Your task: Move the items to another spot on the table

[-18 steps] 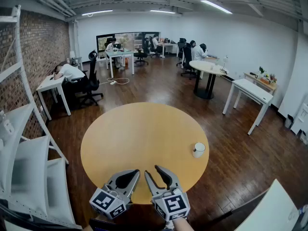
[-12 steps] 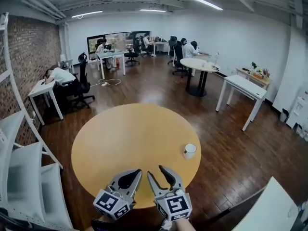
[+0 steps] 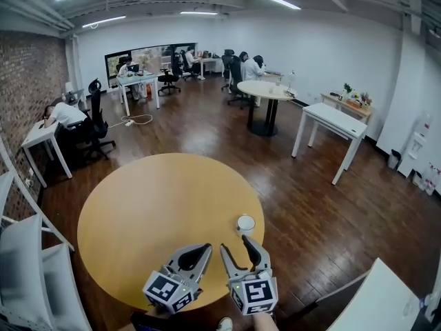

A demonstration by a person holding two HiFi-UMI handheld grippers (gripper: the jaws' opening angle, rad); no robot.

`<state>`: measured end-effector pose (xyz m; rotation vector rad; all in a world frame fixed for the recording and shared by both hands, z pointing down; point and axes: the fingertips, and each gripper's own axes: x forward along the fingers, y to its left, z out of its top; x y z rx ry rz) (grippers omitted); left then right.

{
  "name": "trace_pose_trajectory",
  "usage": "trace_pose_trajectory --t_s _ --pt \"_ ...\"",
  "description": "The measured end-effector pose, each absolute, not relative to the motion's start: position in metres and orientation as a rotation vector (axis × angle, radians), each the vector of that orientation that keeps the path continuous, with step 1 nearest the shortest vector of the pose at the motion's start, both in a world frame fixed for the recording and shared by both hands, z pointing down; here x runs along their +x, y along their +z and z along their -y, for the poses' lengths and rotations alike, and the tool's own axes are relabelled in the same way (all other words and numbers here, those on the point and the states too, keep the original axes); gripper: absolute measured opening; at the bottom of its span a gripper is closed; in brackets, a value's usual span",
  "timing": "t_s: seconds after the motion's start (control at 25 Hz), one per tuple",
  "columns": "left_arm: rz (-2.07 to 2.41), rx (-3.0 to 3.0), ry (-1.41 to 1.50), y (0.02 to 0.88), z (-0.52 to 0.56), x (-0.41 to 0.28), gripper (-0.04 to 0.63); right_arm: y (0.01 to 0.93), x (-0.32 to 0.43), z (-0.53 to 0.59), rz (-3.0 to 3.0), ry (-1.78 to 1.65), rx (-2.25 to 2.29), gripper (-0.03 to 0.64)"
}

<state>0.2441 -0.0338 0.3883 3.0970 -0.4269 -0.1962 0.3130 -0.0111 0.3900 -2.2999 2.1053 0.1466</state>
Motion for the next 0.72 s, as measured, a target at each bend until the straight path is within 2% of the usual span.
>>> trace_pose_trajectory --t_s 0.48,0.72 --pt "0.472 3.04 -0.07 0.45 0.073 0.325 0.02 0.48 0.397 0.064 -2.17 -0.064 -2.352 0.301" --pt "0.582 2.975 -0.009 0.489 0.107 0.354 0.018 0.543 0.443 0.103 -2.192 -0.221 -2.368 0.373"
